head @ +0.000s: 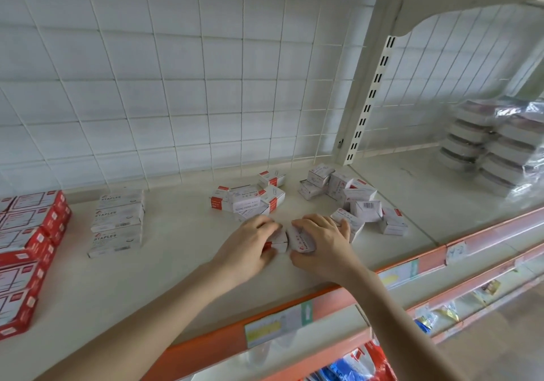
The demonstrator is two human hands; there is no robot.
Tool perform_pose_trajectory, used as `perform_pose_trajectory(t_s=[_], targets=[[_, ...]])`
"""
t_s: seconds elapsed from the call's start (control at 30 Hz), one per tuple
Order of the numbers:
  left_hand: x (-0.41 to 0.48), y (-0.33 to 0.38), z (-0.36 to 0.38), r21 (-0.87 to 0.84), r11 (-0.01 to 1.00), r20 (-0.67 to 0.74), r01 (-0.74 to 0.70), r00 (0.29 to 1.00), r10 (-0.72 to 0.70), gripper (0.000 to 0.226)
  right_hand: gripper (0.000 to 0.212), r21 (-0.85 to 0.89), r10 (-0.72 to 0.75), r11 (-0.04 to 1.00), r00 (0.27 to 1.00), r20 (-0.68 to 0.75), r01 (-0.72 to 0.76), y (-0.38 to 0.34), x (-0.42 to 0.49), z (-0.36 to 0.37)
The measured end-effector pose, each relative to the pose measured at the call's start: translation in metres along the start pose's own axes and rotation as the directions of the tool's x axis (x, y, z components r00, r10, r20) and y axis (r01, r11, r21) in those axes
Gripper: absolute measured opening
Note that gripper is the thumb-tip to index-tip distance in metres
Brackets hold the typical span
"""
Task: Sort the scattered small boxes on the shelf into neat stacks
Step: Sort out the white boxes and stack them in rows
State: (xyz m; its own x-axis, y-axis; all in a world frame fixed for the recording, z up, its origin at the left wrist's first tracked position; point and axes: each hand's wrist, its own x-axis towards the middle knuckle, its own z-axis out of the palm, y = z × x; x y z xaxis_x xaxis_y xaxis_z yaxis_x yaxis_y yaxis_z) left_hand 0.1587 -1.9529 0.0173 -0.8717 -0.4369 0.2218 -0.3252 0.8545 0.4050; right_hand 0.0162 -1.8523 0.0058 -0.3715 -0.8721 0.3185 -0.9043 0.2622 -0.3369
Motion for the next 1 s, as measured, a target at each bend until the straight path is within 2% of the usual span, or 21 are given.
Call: perform_pose_trajectory(t_s=[0.17, 0.33, 0.43, 0.5, 0.6, 0.7, 0.77, 0.83, 0.9, 1.0], targets=[[0.018, 0.009, 0.01, 0.024, 1.0, -0.018, 0.006, 1.0, -0.005, 0.046, 0.088, 0.016, 0.059, 0.998, 0.997, 0.053, -0.06, 0.024, 0.0, -0.012], [0.043, 0.023, 0.023, 0.034, 0.999, -0.04, 0.009, 0.999, -0.008, 0.043, 0.07, 0.029, 0.117, 0.993, 0.993, -0.001, -0.117, 0.037, 0.0, -0.022], [0.055, 0.031, 0.028, 0.064, 0.998, -0.047, 0.002, 0.999, 0.002, 0.042, 0.069, 0.01, 0.127, 0.992, 0.992, 0.01, -0.127, 0.038, 0.0, -0.024], [0.056, 0.033, 0.025, 0.074, 0.997, -0.095, -0.009, 0.995, 0.016, 0.042, 0.069, 0.008, 0.137, 0.991, 0.99, 0.02, -0.137, 0.038, 0.001, -0.022], [0.056, 0.025, 0.016, 0.164, 0.986, -0.262, -0.042, 0.961, 0.084, 0.033, 0.07, -0.002, 0.144, 0.99, 0.989, 0.031, -0.145, 0.039, 0.0, -0.021], [0.056, 0.012, 0.003, 0.313, 0.942, -0.358, 0.119, 0.934, 0.001, 0.031, 0.068, -0.038, 0.129, 0.991, 0.99, 0.058, -0.127, 0.039, -0.001, -0.023], [0.052, 0.009, -0.004, 0.31, 0.9, -0.327, 0.305, 0.924, -0.201, 0.042, 0.061, -0.064, 0.128, 0.99, 0.988, 0.083, -0.123, 0.039, -0.002, -0.024], [0.048, 0.003, -0.007, 0.313, 0.829, -0.266, 0.463, 0.881, -0.392, 0.051, 0.056, -0.086, 0.119, 0.99, 0.989, 0.091, -0.111, 0.038, -0.003, -0.025], [0.044, -0.002, -0.007, 0.347, 0.802, -0.239, 0.486, 0.873, -0.426, 0.053, 0.055, -0.094, 0.107, 0.991, 0.99, 0.087, -0.099, 0.036, -0.003, -0.026], [0.038, -0.005, -0.009, 0.34, 0.815, -0.241, 0.468, 0.882, -0.406, 0.054, 0.051, -0.112, 0.096, 0.99, 0.994, 0.049, -0.09, 0.034, -0.003, -0.025]])
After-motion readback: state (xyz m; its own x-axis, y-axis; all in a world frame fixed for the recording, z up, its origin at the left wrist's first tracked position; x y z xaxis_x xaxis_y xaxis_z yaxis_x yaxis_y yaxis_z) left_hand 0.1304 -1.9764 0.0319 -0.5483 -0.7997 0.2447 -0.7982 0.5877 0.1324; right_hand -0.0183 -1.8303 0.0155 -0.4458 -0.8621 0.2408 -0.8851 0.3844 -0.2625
